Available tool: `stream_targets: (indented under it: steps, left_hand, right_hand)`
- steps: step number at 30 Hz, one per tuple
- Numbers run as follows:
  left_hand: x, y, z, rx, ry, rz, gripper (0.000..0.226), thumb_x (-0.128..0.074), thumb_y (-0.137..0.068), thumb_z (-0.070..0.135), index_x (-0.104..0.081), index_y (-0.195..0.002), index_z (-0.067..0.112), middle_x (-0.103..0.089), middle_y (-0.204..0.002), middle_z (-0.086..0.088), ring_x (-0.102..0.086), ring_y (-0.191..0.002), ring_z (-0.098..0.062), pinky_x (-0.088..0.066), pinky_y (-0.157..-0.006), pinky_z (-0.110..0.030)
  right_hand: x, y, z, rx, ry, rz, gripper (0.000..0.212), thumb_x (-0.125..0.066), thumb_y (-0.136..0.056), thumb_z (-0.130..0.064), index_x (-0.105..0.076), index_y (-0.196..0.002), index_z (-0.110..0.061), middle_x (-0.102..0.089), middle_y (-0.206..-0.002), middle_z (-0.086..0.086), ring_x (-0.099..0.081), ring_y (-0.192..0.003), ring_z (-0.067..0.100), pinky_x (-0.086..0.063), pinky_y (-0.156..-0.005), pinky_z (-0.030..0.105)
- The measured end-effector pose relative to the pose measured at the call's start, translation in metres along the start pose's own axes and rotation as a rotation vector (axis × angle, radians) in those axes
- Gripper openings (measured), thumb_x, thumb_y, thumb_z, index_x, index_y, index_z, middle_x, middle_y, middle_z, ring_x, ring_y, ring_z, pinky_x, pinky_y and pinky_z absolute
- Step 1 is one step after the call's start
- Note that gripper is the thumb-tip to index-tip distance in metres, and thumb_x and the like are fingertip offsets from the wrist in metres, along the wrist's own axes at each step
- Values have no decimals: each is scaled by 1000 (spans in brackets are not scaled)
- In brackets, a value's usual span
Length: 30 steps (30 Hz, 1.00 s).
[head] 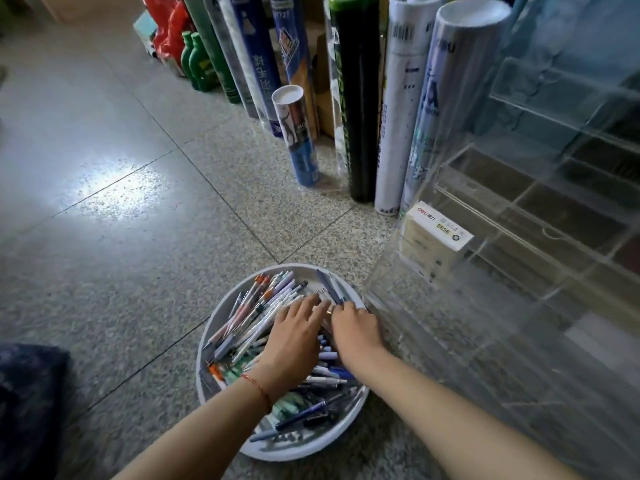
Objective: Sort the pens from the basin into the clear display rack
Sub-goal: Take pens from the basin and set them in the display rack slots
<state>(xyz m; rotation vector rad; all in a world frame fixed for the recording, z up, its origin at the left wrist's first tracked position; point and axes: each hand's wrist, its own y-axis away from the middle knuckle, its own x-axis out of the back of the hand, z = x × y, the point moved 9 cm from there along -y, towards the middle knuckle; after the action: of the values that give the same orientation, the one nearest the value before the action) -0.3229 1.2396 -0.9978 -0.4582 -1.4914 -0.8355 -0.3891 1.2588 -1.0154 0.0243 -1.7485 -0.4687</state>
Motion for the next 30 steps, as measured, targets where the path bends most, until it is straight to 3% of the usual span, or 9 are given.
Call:
stream_targets:
  steps: [3,7,10,14,17,22,26,28,30]
  left_hand:
    - [19,-4,10,-32,41,-15,54,-42,-93,21,-23,-142,14,-33,-147,-3,-26,-138,-17,-10,-114,-33]
    - [99,-4,33,-132,315,59,23,-39,-94,32,-49,-106,16,-64,-104,-5,-60,-98,-19,-39,-79,-29]
    - [197,-4,68,-195,644,204,9,-42,-96,26,-50,-96,24,-59,-74,9,-54,-65,3,-38,-60,-16]
    - [306,-31,137,-219,1070,269,23,-47,-94,19,-58,-75,13,-47,-40,12,-38,-35,0,-32,-41,-13]
    - [340,-51,182,-268,1283,360,28,-47,-93,7,-55,-68,15,-46,-40,10,-39,-35,1,-30,-38,-11]
    - [341,-70,199,-321,1135,672,19,-47,-84,19,-60,-94,10,-58,-81,3,-52,-74,-9,-42,-69,-32]
    - [326,-83,176,-139,1215,692,51,-51,-85,4,-40,-134,13,-47,-131,-3,-43,-119,-15,-37,-104,-37]
    - [323,-90,182,-176,1436,568,60,-47,-85,-1,-32,-140,16,-43,-136,2,-44,-119,-8,-39,-104,-30]
    - [334,-92,192,-252,1474,558,64,-45,-83,-7,-32,-140,19,-46,-125,15,-46,-108,7,-42,-92,-11]
  right_hand:
    - [42,18,-5,134,-170,-66,27,-46,-91,-6,-57,-116,-6,-59,-119,17,-58,-109,35,-47,-85,37]
    - [146,46,24,181,-599,79,13,-59,-85,-14,-65,-93,-6,-68,-94,17,-64,-85,27,-48,-69,27]
    - [240,77,58,218,-1108,178,6,-63,-86,-5,-58,-84,-6,-60,-65,11,-57,-48,13,-49,-46,20]
    - [349,117,111,331,-1561,424,8,-60,-87,-2,-58,-88,-9,-62,-70,11,-60,-50,10,-51,-49,21]
    - [393,139,147,332,-1424,691,7,-63,-86,-5,-60,-88,-12,-64,-75,10,-59,-55,7,-50,-56,19]
    - [425,173,183,232,-1004,962,8,-64,-87,-10,-60,-87,-17,-67,-76,-2,-65,-72,8,-55,-70,27]
    - [471,237,216,245,-971,1579,10,-57,-92,-11,-52,-92,-21,-66,-91,1,-67,-84,12,-57,-81,35]
    - [487,230,210,233,-800,1592,8,-55,-93,-11,-50,-97,-15,-62,-91,-3,-65,-84,8,-56,-82,33]
    - [490,192,204,135,-639,1419,9,-56,-93,-11,-50,-99,-12,-60,-87,-6,-63,-81,8,-56,-80,32]
